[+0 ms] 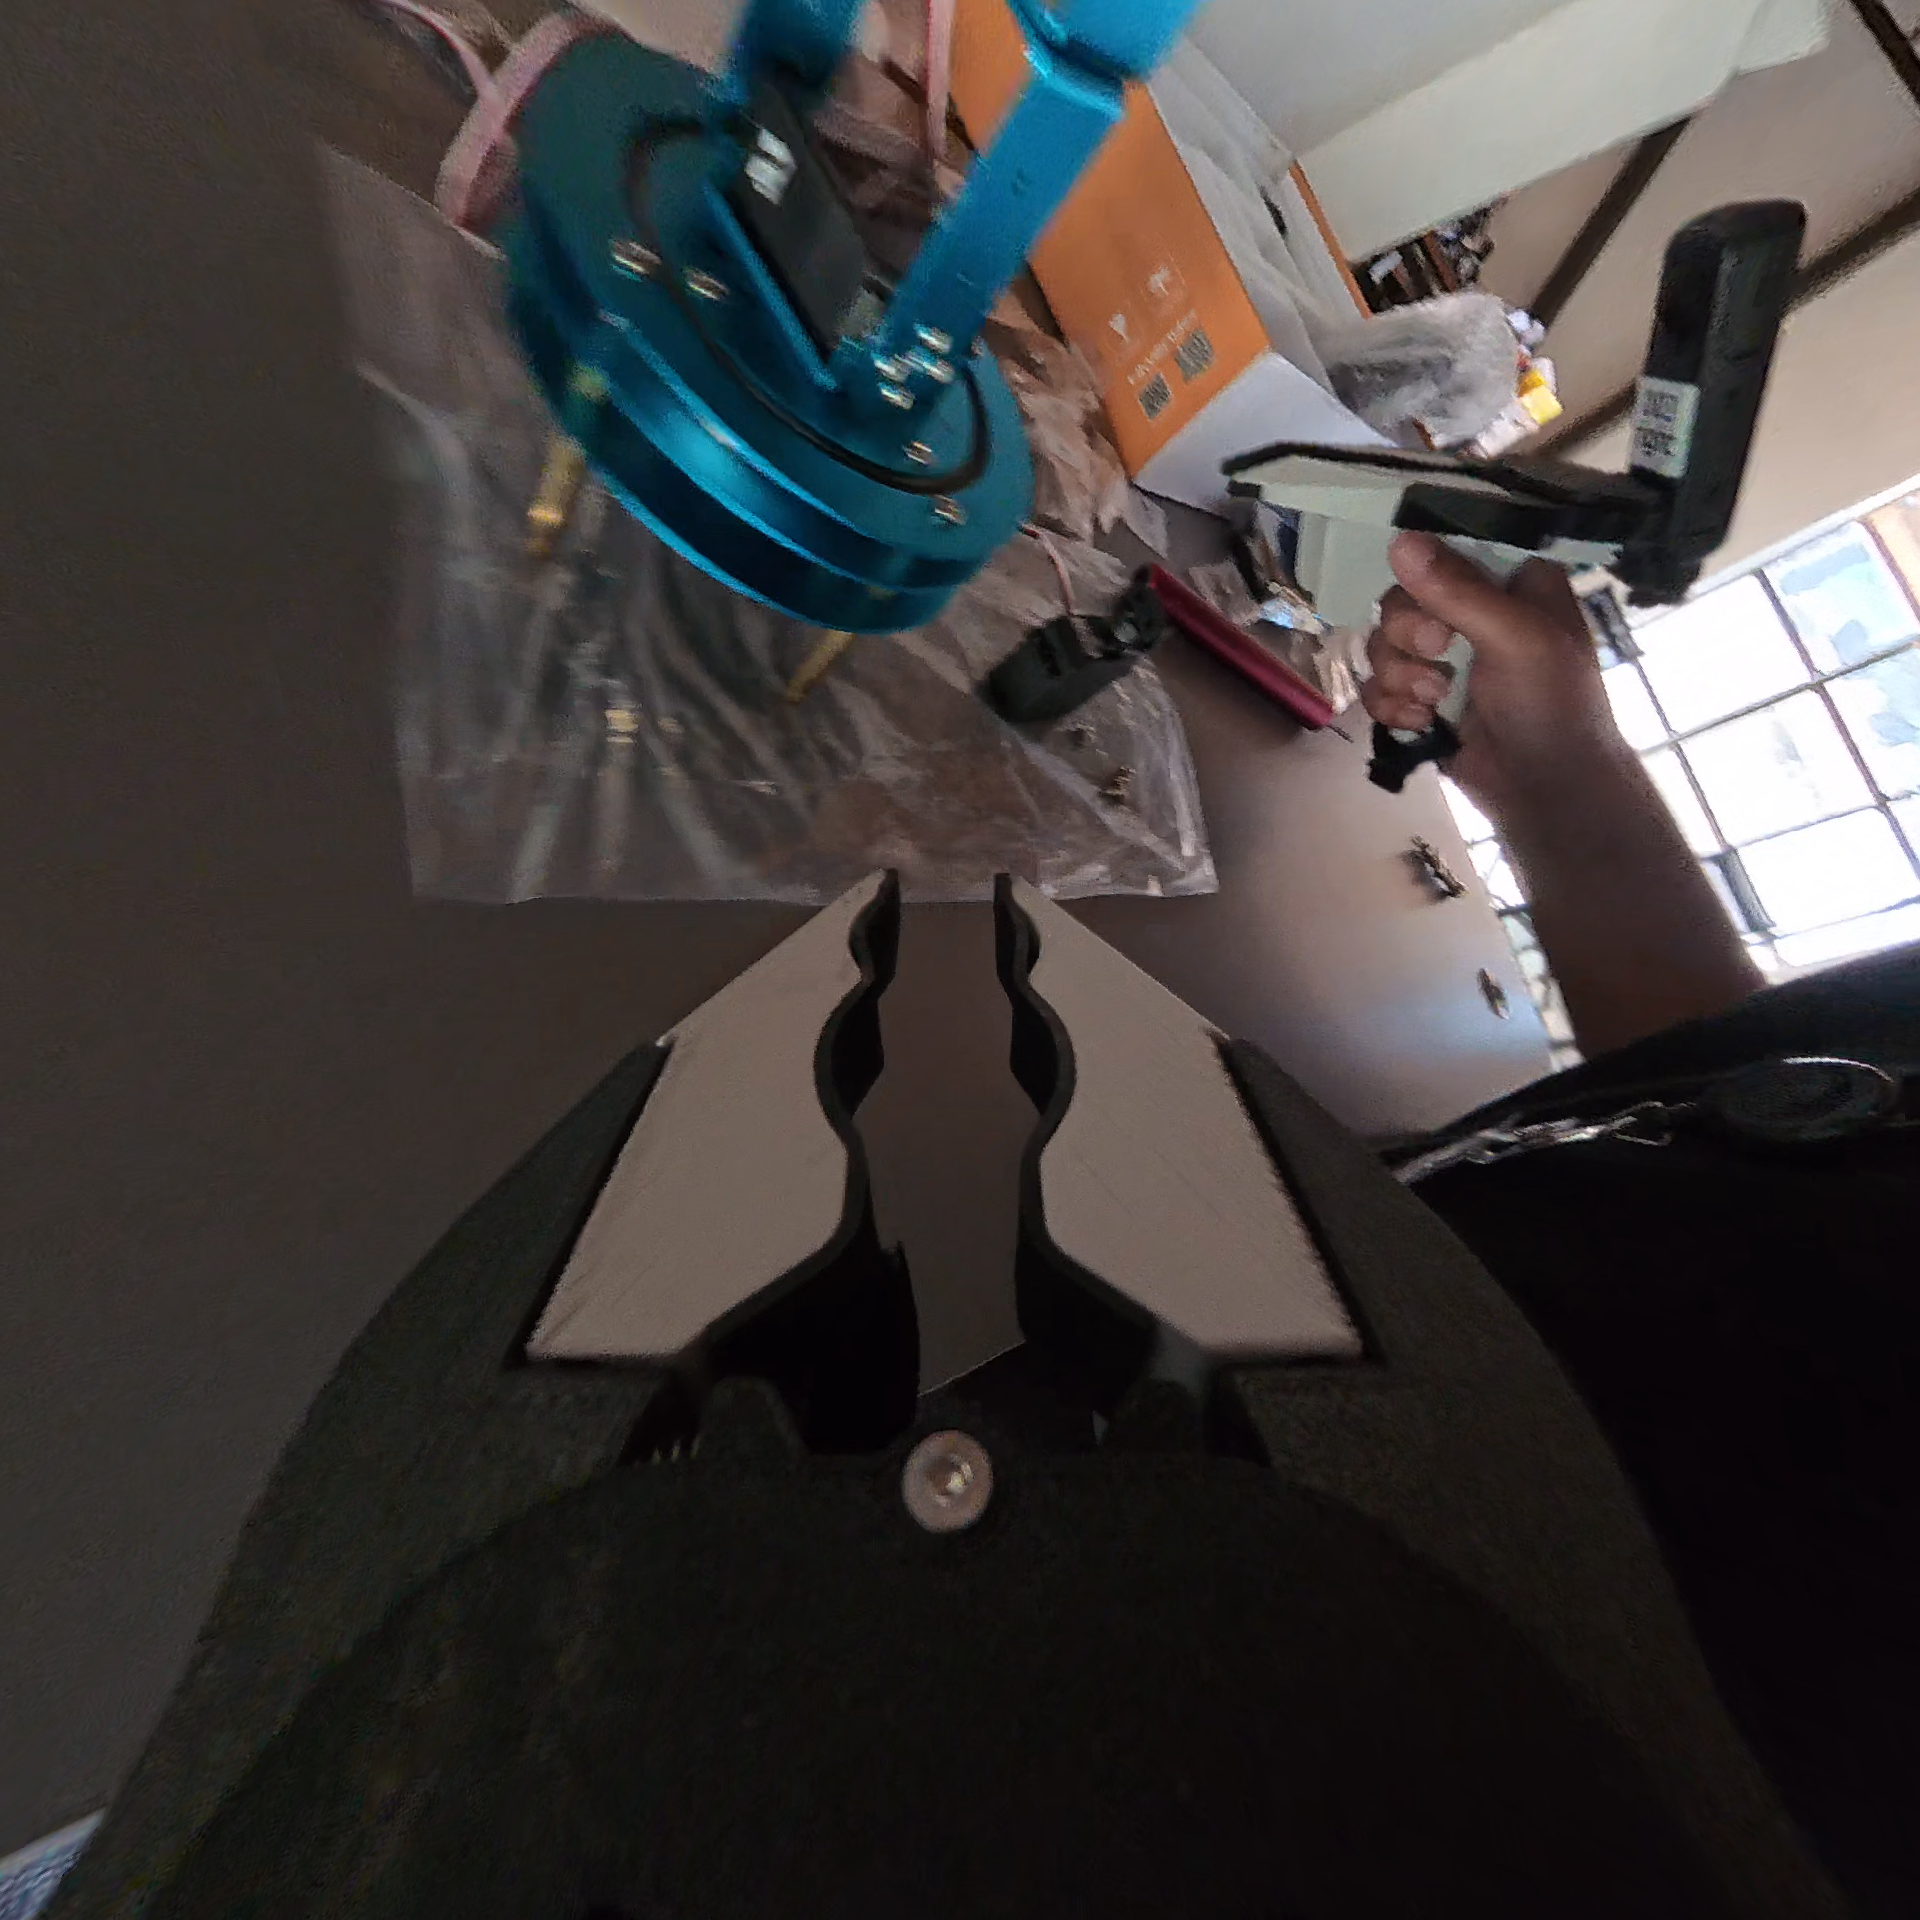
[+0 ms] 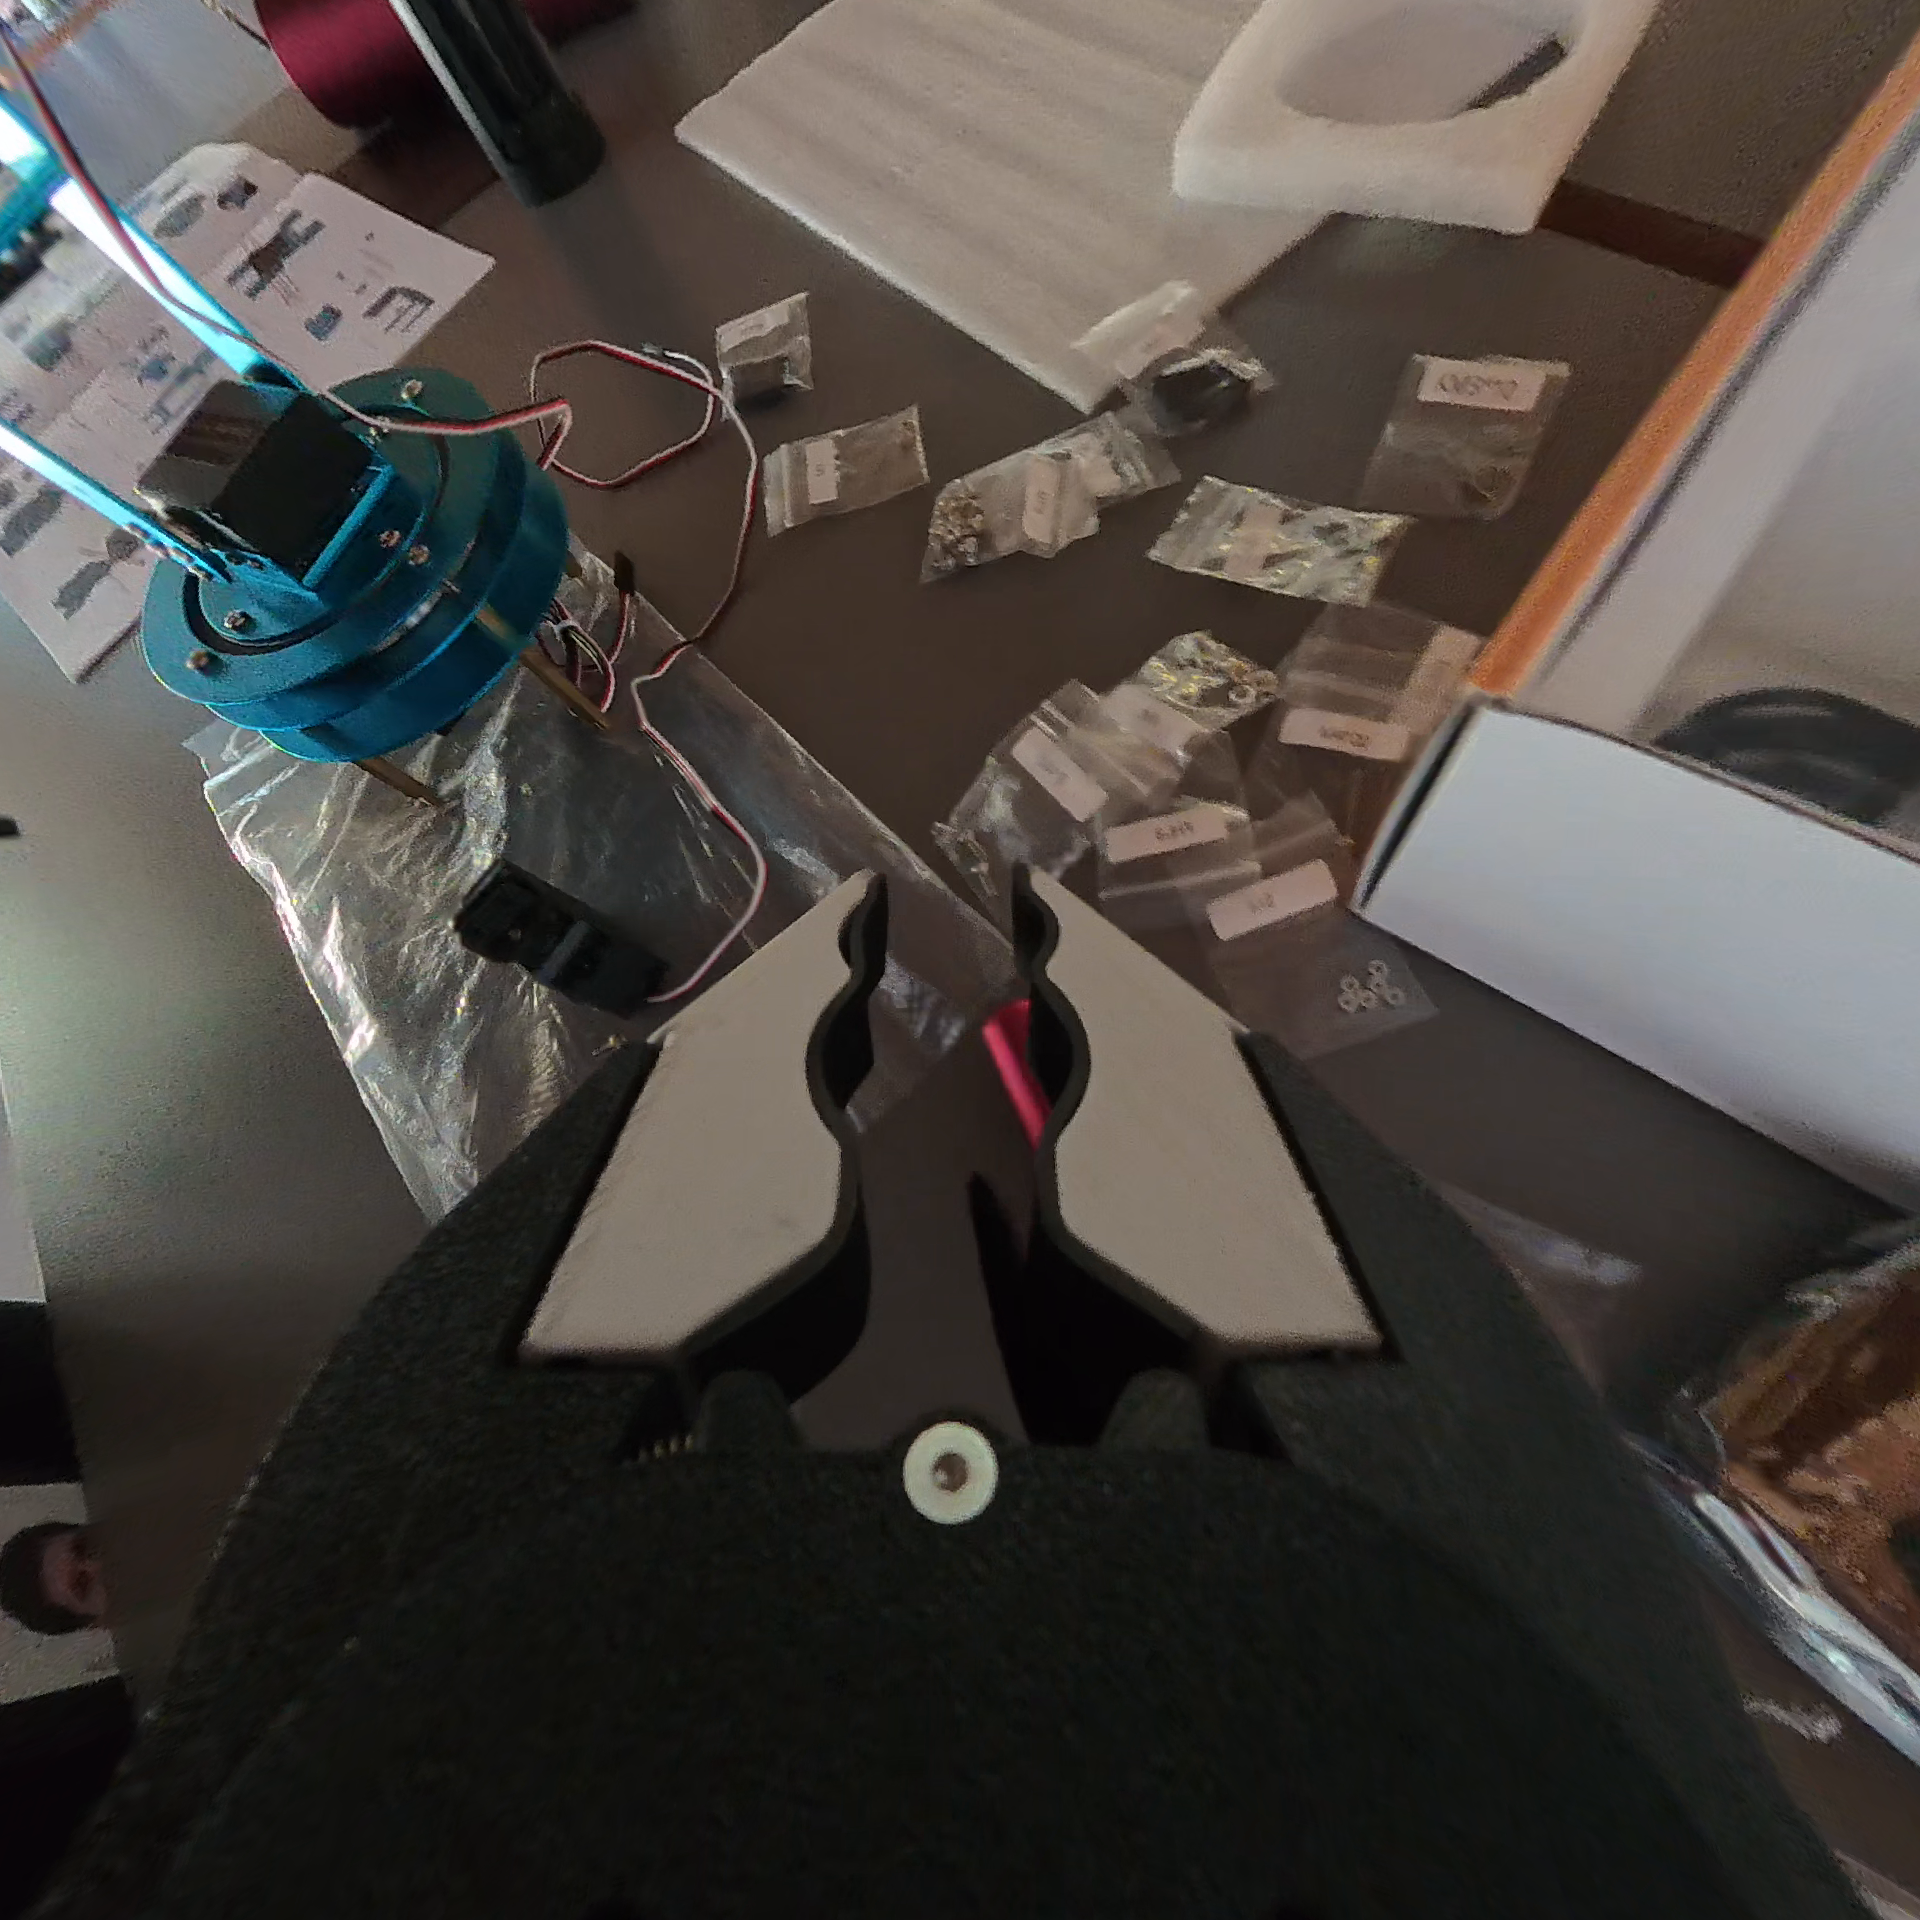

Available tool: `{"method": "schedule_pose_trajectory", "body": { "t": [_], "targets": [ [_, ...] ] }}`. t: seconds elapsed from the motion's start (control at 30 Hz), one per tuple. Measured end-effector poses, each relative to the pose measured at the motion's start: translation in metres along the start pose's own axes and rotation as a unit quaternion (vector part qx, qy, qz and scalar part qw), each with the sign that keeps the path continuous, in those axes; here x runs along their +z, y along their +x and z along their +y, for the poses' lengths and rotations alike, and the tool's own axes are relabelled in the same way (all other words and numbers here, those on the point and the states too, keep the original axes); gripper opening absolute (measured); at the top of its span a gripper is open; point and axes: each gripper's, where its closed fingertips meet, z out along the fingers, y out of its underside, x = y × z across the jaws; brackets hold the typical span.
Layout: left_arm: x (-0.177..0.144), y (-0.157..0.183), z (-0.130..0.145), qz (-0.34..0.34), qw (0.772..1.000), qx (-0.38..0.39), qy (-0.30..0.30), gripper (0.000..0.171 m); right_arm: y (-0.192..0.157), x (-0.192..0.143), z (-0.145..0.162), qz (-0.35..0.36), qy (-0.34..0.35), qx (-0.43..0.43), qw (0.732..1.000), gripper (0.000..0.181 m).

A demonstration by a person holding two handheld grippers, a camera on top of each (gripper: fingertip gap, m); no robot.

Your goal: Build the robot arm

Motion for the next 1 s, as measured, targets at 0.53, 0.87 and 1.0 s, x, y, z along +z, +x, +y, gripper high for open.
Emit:
{"method": "schedule_pose_trajectory", "body": {
  "t": [0.53, 0.87, 1.0],
  "targets": [
    [-0.174, -0.222, -0.054, -0.331, 0.943, 0.037, 0.006, 0.017, -0.082, 0.055, -0.021, 0.064, -0.05, 0.084, 0.993, 0.021],
    [-0.154, -0.237, -0.083, -0.261, 0.963, 0.048, -0.037, 0.017, -0.036, 0.069, -0.042, 0.145, -0.067, 0.062, 0.985, 0.024],
    [-0.143, -0.243, -0.095, -0.254, 0.965, 0.052, -0.048, 0.017, -0.023, 0.106, -0.049, 0.136, -0.105, 0.017, 0.985, 0.027]
  ]
}}
